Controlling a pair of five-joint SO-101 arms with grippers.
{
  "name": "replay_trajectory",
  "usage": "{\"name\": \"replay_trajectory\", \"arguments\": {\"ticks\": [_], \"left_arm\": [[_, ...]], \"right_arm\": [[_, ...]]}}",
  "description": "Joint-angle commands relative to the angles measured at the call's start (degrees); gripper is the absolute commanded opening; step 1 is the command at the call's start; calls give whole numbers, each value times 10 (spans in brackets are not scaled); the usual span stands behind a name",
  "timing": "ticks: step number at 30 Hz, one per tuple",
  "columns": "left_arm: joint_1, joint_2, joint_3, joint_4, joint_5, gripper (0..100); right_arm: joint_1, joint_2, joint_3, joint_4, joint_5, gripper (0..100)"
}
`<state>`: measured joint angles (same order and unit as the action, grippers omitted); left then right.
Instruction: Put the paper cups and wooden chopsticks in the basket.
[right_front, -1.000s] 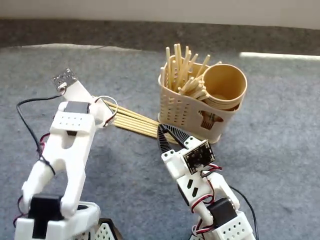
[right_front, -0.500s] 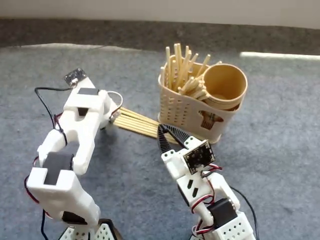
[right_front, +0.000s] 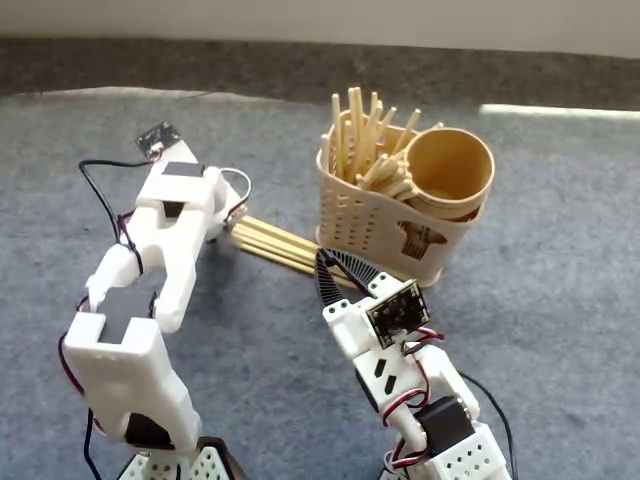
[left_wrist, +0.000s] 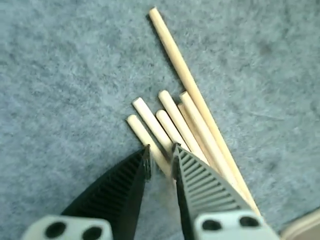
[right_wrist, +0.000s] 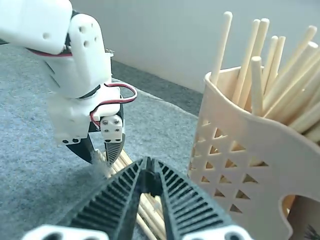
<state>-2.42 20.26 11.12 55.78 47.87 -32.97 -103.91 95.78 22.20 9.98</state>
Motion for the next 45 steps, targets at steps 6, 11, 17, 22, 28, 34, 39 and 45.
{"name": "replay_trajectory", "arguments": {"ticks": [6,11,17,22,28,34,39,45], "left_arm": [[-5,29,-26,100,2,88],[-5,29,-28,171,1,91],[-7,30,-28,173,1,88],[-7,30,-27,156,1,38],[-7,24,-28,162,1,5],[-7,-15,-40,217,1,6],[-7,-109,-65,262,-37,6],[-7,-199,-89,268,-81,6]], "right_arm": [[-4,3,89,1,7,6],[-4,3,89,1,7,6],[-4,3,89,1,7,6],[-3,3,89,1,7,6],[-2,3,89,1,7,6],[-2,3,89,1,7,6],[-2,3,89,1,7,6],[-2,3,89,1,7,6]]}}
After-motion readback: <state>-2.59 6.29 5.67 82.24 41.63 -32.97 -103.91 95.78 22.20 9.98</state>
